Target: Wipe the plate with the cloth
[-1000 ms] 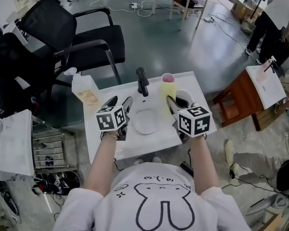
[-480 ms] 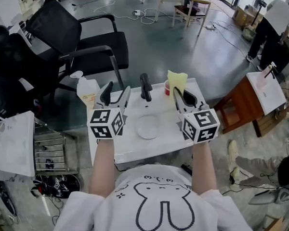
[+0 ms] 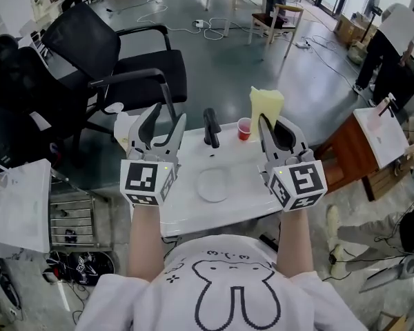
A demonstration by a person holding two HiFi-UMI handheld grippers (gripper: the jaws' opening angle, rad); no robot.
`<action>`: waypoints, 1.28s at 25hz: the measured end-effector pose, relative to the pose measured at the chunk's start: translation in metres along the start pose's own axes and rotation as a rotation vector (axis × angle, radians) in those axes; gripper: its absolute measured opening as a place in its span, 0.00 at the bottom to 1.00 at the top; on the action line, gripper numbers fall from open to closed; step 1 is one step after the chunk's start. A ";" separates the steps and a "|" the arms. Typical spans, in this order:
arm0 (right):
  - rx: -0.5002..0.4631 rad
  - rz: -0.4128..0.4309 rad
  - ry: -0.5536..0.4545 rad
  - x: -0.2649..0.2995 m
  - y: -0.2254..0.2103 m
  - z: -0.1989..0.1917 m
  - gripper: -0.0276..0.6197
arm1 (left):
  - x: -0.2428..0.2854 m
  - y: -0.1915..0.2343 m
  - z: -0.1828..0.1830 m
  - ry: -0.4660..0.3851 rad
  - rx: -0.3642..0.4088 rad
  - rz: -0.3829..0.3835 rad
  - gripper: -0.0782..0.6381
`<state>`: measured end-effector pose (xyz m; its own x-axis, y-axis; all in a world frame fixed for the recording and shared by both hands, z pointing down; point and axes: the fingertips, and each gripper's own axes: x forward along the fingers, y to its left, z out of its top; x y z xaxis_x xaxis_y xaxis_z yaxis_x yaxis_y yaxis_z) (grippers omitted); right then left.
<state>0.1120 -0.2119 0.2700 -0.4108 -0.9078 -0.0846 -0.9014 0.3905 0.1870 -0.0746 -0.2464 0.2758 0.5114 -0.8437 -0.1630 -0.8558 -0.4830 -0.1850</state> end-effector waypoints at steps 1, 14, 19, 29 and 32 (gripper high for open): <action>-0.015 -0.007 -0.015 -0.001 -0.001 0.005 0.10 | -0.002 0.000 0.008 -0.019 0.024 0.008 0.39; -0.060 -0.067 -0.129 -0.010 -0.016 0.048 0.10 | -0.010 0.005 0.071 -0.134 0.144 0.043 0.12; -0.078 -0.057 -0.120 -0.010 -0.013 0.045 0.10 | -0.010 0.005 0.073 -0.140 0.150 0.053 0.12; -0.108 -0.068 -0.120 -0.012 -0.014 0.047 0.10 | -0.012 0.005 0.075 -0.140 0.150 0.068 0.12; -0.114 -0.064 -0.121 -0.010 -0.013 0.047 0.10 | -0.013 0.007 0.074 -0.139 0.129 0.077 0.12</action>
<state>0.1218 -0.2007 0.2223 -0.3728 -0.9025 -0.2157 -0.9077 0.3065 0.2868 -0.0815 -0.2219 0.2047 0.4585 -0.8322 -0.3118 -0.8802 -0.3769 -0.2885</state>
